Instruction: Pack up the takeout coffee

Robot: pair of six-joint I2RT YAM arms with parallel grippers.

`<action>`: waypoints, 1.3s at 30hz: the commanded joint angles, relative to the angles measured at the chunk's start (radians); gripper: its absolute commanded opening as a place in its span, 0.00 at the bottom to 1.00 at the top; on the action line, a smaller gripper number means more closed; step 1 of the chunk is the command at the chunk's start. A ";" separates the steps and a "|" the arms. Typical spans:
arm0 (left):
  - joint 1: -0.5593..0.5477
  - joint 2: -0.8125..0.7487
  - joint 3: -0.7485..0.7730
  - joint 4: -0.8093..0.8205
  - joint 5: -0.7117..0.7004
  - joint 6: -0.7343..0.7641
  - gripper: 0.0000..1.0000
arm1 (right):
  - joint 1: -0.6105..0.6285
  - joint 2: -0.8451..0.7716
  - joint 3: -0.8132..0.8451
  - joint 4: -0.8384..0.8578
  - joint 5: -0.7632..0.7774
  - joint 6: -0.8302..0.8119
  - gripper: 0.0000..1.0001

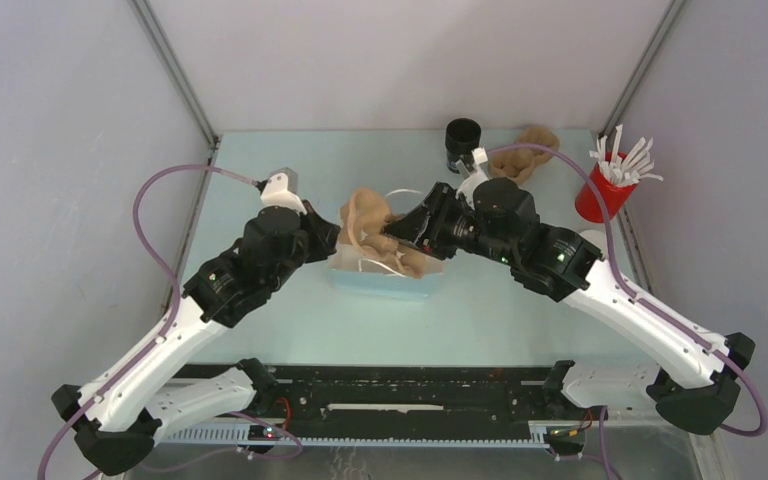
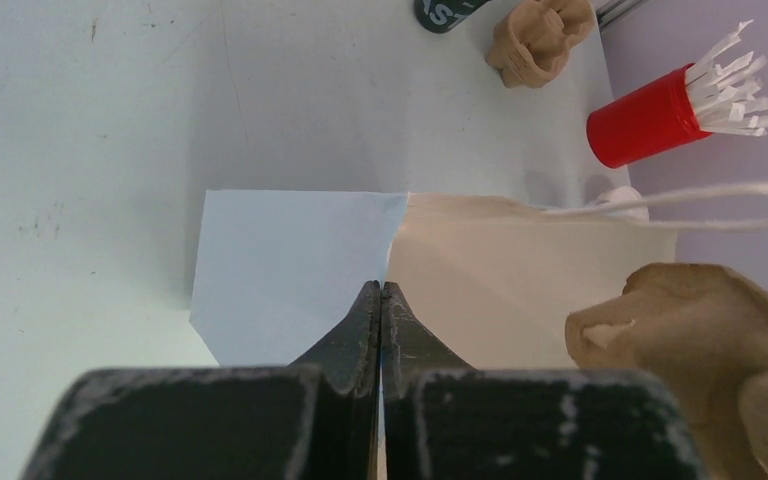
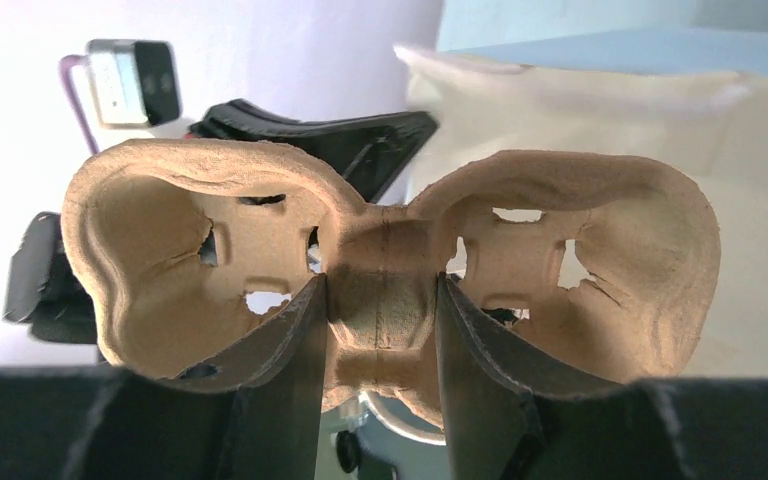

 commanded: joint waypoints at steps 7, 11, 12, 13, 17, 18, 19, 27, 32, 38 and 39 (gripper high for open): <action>-0.005 -0.033 -0.033 0.052 -0.019 -0.022 0.00 | 0.053 -0.006 0.005 -0.106 0.266 -0.091 0.26; -0.004 -0.031 -0.040 0.059 -0.002 -0.022 0.00 | 0.019 0.003 0.006 -0.087 0.226 -0.161 0.26; -0.005 -0.031 -0.042 0.063 0.005 -0.020 0.00 | 0.009 0.007 0.006 -0.068 0.196 -0.188 0.26; -0.005 -0.031 -0.042 0.068 0.013 -0.017 0.00 | 0.000 0.010 0.006 -0.042 0.158 -0.214 0.25; -0.004 -0.032 -0.045 0.091 0.043 -0.002 0.00 | -0.009 0.023 0.013 0.047 0.090 -0.278 0.25; -0.004 -0.031 -0.047 0.095 0.050 0.000 0.00 | -0.013 0.031 0.017 0.059 0.070 -0.285 0.25; -0.005 -0.032 -0.049 0.100 0.056 0.003 0.00 | -0.016 0.040 0.024 0.060 0.067 -0.287 0.25; -0.005 -0.040 -0.060 0.111 0.075 0.010 0.00 | -0.038 0.066 0.043 0.046 0.041 -0.279 0.25; -0.004 -0.041 -0.061 0.112 0.071 0.015 0.00 | -0.049 0.029 0.043 0.069 -0.022 -0.222 0.25; -0.005 -0.041 -0.065 0.117 0.075 0.013 0.00 | -0.041 0.021 0.063 0.063 -0.004 -0.216 0.24; -0.005 -0.041 -0.065 0.117 0.076 0.014 0.00 | -0.041 0.026 0.067 0.063 -0.009 -0.213 0.24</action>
